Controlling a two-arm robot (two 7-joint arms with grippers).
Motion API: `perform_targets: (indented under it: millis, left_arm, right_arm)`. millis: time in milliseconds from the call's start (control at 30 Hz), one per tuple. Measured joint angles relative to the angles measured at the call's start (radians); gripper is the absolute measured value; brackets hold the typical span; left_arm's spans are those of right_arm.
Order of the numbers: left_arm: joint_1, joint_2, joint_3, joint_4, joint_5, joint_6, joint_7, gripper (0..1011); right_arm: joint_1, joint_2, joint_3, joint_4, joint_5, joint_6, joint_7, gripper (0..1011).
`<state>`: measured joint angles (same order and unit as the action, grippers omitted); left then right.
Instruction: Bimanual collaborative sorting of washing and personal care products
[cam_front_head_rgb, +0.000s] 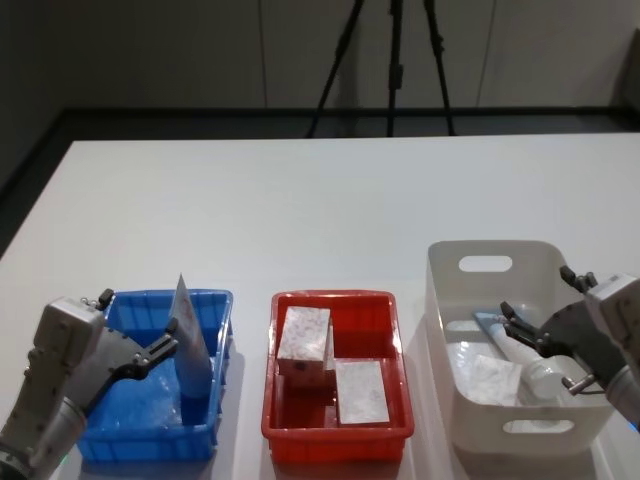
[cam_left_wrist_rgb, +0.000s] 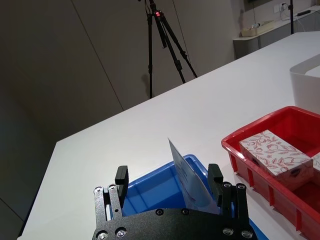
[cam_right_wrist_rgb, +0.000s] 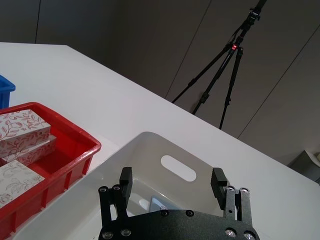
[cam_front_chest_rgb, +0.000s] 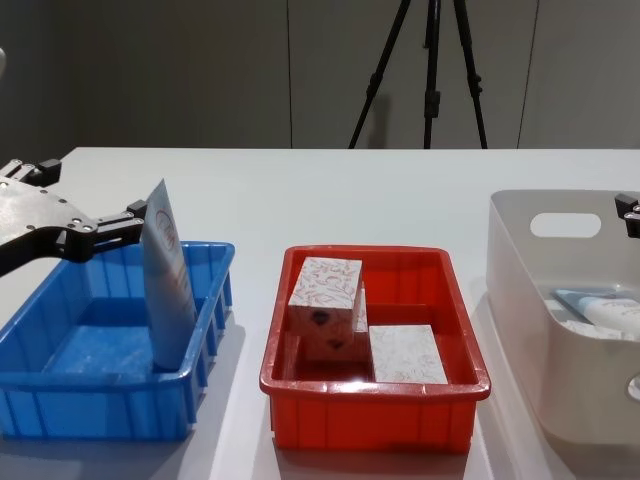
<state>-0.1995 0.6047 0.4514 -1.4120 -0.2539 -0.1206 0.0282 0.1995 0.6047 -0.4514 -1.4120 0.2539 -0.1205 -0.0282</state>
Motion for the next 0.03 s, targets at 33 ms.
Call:
perform_targets:
  millis: [33]
  left_arm:
    - [0.0,0.0,0.0,0.0,0.0,0.0,0.0,1002]
  right_arm:
    - [0.0,0.0,0.0,0.0,0.0,0.0,0.0,1001]
